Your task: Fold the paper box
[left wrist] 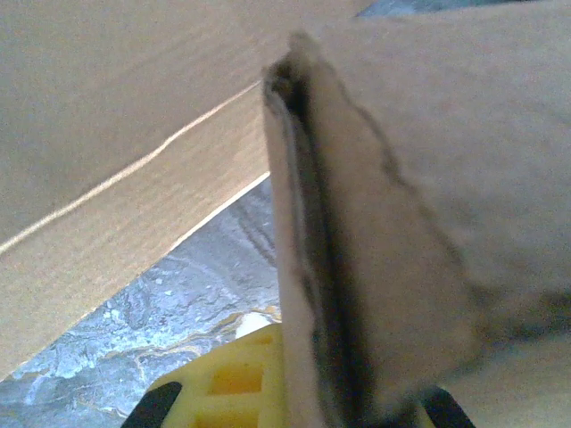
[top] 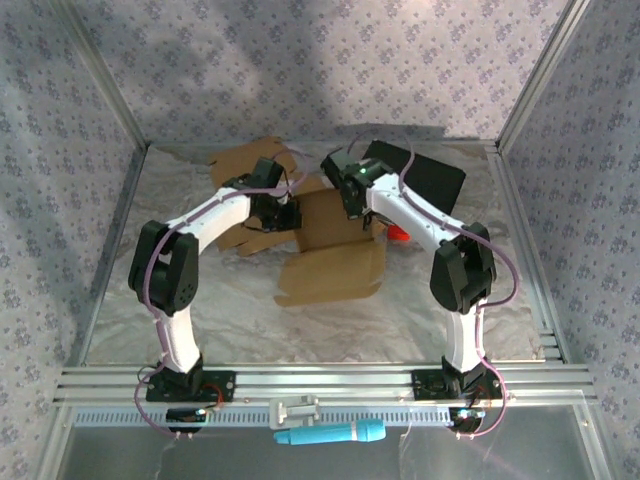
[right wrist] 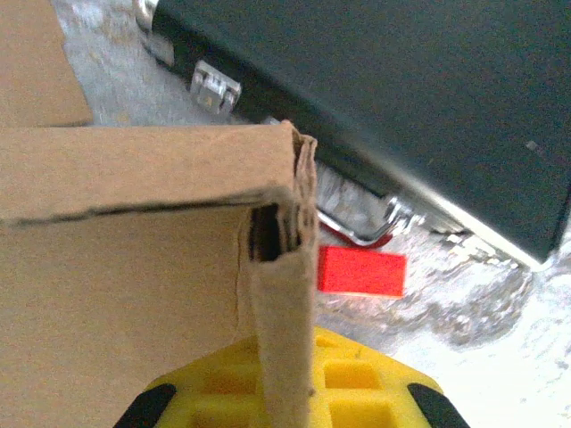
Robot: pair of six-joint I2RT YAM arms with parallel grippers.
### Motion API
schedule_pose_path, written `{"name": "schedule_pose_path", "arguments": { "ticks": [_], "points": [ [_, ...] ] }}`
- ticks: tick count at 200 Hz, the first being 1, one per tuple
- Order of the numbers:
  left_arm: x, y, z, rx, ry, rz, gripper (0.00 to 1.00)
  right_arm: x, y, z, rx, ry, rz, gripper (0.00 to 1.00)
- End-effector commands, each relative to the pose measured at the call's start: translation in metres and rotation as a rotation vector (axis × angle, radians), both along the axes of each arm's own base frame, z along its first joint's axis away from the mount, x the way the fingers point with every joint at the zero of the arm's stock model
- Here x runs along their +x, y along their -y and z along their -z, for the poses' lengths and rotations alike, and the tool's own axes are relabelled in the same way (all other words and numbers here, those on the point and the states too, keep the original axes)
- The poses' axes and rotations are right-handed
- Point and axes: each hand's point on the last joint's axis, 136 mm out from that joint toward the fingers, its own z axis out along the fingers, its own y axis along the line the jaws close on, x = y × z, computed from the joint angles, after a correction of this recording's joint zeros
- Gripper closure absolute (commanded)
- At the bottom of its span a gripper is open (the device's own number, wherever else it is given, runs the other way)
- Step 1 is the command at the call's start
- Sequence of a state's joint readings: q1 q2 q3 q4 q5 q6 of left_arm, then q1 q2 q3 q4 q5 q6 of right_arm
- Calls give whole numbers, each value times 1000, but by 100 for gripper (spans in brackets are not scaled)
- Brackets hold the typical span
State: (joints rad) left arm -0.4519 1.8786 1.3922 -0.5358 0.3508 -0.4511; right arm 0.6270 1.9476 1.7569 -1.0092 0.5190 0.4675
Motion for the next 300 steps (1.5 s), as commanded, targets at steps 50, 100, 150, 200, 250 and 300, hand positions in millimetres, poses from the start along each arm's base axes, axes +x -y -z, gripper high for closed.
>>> {"name": "schedule_pose_path", "arguments": {
  "ticks": [50,100,150,200,250,300],
  "points": [
    [12,-5,21,-56,53,-133,81,-18,13,12,46,46,99,100],
    [12,-4,29,-41,43,-159,82,-17,8,14,51,39,90,100],
    [2,-10,43,131,25,-197,100,-18,7,18,44,18,106,100],
    [-21,-38,48,510,26,-286,100,-22,3,31,52,-27,106,100],
    [-23,-30,53,508,29,-284,100,-24,1,38,89,-53,126,100],
    [-12,8,32,274,77,-208,68,-25,2,43,108,-72,127,100]
  ]
}}
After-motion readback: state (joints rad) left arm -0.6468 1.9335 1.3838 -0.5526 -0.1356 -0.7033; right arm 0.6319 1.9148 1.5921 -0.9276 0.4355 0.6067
